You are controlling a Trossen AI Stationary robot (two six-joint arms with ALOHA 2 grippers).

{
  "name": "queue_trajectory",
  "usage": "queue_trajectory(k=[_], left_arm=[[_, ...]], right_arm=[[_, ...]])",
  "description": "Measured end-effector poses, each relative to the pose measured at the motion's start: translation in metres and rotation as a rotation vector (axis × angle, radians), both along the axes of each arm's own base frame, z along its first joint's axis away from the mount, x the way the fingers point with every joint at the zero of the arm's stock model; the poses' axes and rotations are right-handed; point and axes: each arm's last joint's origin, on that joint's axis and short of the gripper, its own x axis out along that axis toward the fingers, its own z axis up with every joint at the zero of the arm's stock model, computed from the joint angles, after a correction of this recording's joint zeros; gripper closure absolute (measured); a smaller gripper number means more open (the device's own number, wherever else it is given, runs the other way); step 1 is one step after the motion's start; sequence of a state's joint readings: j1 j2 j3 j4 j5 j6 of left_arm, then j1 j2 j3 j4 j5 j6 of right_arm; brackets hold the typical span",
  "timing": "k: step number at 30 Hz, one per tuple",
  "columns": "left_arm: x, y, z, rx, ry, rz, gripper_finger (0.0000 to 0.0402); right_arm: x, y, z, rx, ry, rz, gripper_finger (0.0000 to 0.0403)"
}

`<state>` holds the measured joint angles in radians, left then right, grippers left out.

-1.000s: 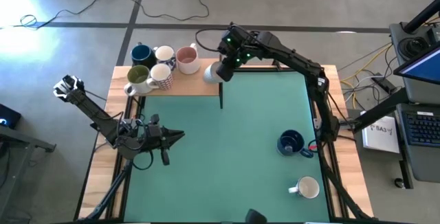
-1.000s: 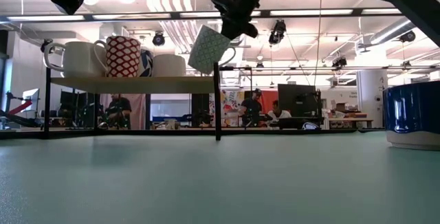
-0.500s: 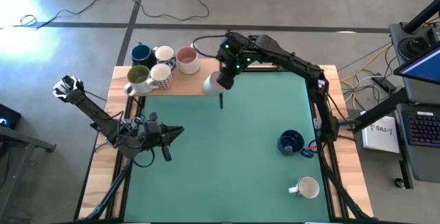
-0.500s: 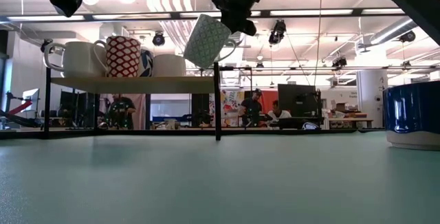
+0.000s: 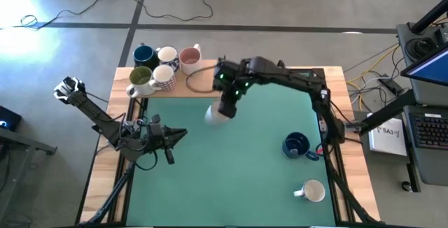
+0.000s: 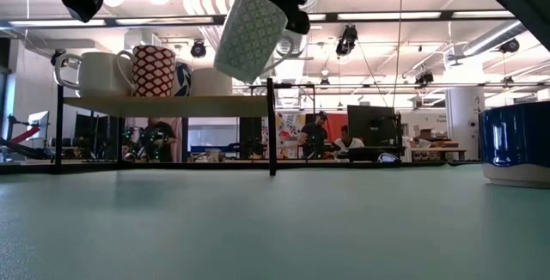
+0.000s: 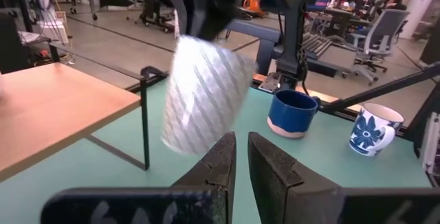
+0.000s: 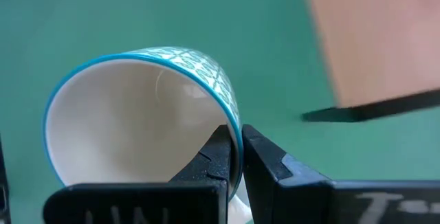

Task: Place coffee mugs
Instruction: Put the white gray patterned mug on the shelf

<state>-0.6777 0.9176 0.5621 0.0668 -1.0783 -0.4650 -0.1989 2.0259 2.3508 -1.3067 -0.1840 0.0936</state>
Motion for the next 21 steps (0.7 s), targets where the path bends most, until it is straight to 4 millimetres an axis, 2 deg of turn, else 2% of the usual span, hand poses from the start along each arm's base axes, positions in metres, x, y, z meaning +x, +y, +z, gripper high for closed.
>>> queue_trajectory(k=[4,8,15,21], left_arm=[[0.0,-0.001,-0.001,-0.018,0.003,-0.02,0.038],[0.0,-0.001,-0.003,-0.031,0.02,-0.037,0.038],[-0.001,-0.001,-0.008,-0.061,0.048,-0.055,0.038],[-0.001,-0.001,-0.009,-0.075,0.055,-0.07,0.038]], right_arm=[[0.016,0.018,-0.02,-0.011,0.041,0.077,0.039],[0.031,0.027,-0.044,-0.081,0.094,0.118,0.039],[0.048,0.021,-0.083,-0.121,0.188,0.129,0.039],[0.054,0.017,-0.101,-0.131,0.23,0.145,0.039]])
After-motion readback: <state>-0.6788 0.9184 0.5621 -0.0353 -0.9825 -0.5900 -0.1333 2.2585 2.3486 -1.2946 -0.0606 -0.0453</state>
